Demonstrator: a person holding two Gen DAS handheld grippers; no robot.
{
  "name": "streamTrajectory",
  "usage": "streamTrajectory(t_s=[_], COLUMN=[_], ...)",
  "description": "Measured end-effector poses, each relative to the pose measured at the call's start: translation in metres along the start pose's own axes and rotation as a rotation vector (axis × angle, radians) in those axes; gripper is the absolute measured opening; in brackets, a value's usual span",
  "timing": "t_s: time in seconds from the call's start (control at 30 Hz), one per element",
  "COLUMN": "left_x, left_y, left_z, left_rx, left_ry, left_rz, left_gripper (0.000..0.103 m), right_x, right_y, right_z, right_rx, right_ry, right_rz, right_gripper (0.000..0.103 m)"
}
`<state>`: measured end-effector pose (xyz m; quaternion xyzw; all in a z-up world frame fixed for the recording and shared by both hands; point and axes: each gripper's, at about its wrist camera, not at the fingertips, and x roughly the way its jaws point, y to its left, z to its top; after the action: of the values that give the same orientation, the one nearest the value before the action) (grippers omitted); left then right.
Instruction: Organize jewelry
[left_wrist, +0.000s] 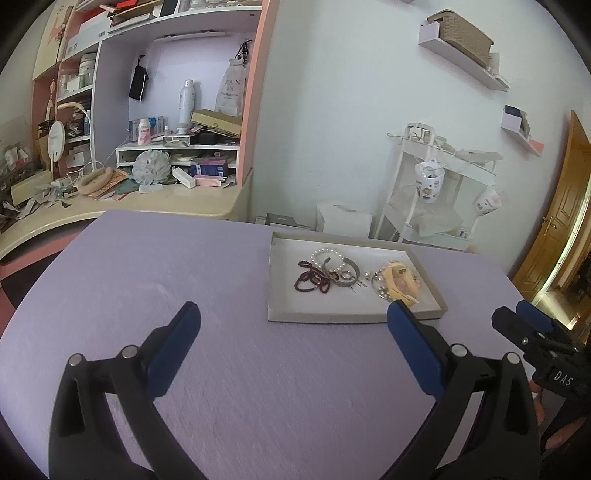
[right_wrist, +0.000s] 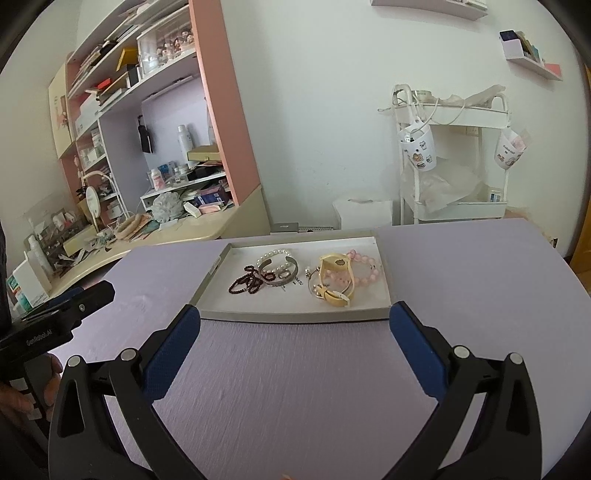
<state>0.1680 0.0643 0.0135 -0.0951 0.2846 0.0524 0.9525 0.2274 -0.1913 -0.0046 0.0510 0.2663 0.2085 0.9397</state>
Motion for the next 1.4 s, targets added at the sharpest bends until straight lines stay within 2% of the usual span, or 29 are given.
streamTrajectory(t_s=[0.2,0.33,0.6,0.77,0.97,1.1,1.4], left_x=[-0.006,-0.007,-0.011,-0.019,-0.028,-0.037,-0.049], left_y=[-0.001,-0.001,-0.007,-0.009,-0.014,-0.017,-0.018], left_z=[-0.002,-0.003,-0.009,-0.014,-0.032,-0.041,-0.043], left_rx=[-0.003,-0.017,0.029,0.048,0.046,0.048,0.083], left_ry=[-0.024,-0.045,-0.077,-0.1,-0.096,-0.107,-0.136], left_rz=[-0.005,-0.034,-0.068,-0.064,-0.069,-0.067,-0.051], left_gripper=[0.101,0.101,0.101,0.101,0.101,0.101,0.101], right_x=[-0.006,-0.008,-0.014,-0.023,-0.037,-0.045,-0.048], right_y=[0.004,0.004,0.008,0.014,0.018,0.013,0.016], right_z=[-0.003,-0.007,-0.022,-0.027,-0.043,-0.052,-0.051], right_rx=[0.0,0.001,-0.003,-0.004,-0.015,0.022,0.014], right_ry=[-0.018,-0.028,-0.075,-0.098,-0.114,-0.124,-0.177], right_rz=[-0.003,-0.01,-0.027,-0.005,-0.032,-0.034,-0.024], right_gripper=[0.102,0.102,0.102,0.102,0.102,0.102,0.102])
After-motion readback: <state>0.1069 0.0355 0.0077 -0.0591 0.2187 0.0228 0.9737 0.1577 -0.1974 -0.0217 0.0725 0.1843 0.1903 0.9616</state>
